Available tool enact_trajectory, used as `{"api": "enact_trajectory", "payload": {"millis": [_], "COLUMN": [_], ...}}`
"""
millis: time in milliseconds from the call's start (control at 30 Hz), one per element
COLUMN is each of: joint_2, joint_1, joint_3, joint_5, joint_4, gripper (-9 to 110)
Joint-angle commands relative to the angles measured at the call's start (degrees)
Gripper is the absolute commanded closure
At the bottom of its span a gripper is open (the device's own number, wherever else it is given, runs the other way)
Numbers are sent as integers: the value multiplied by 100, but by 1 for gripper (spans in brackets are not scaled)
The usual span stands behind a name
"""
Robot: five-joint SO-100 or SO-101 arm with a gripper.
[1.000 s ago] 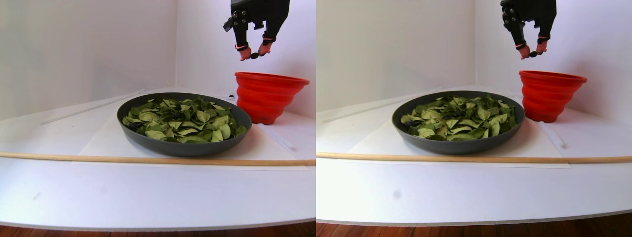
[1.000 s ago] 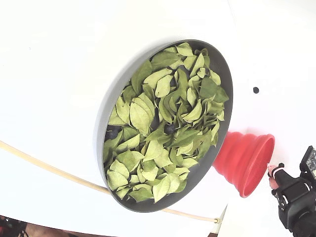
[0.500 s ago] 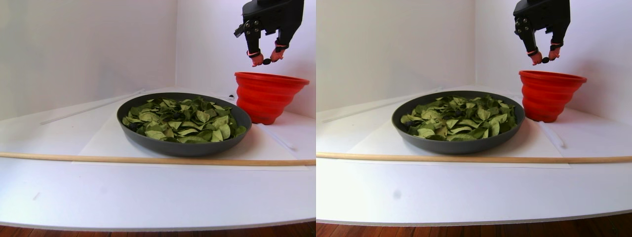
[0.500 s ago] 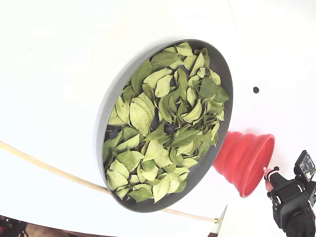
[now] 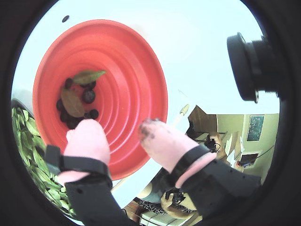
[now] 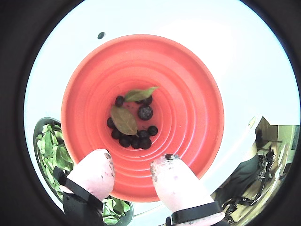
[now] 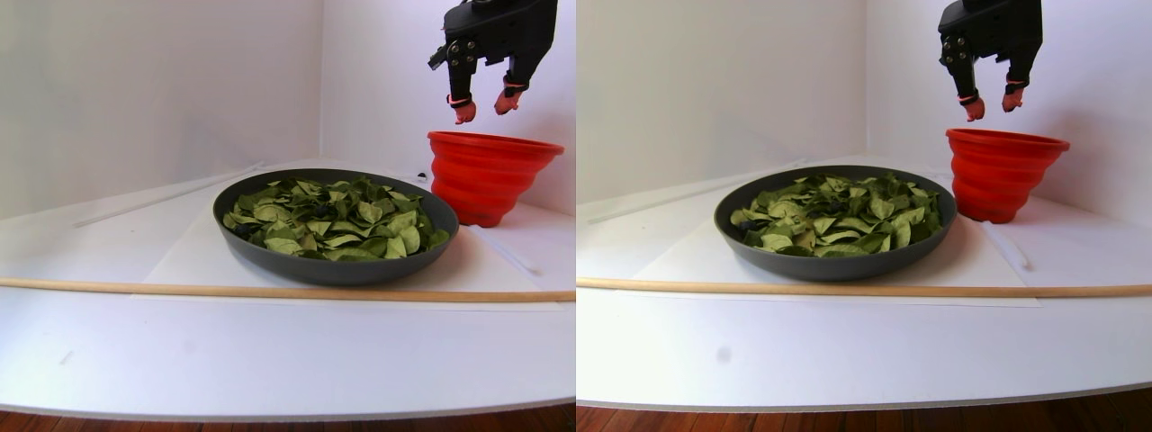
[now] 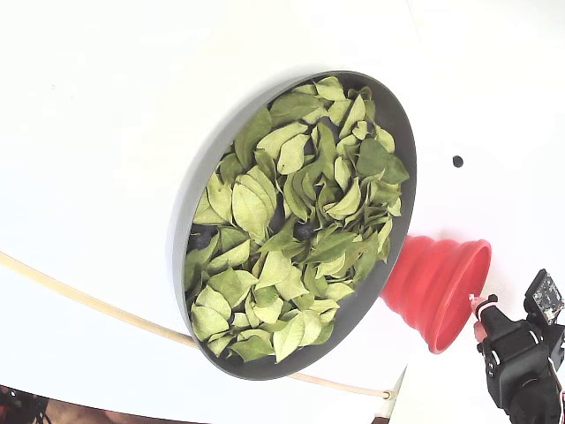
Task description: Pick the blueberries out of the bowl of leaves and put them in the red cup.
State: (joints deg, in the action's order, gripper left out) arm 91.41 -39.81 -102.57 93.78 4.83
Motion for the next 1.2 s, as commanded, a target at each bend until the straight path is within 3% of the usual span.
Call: {"api": "enact_trajectory", "payload": {"millis": [0, 1167], "joint_2": [272, 1213], "joint_1": [-193, 466], "joint_3": [308, -255], "joint_5": [-97, -281], "joint_4": [-114, 88], "gripper": [86, 87]}}
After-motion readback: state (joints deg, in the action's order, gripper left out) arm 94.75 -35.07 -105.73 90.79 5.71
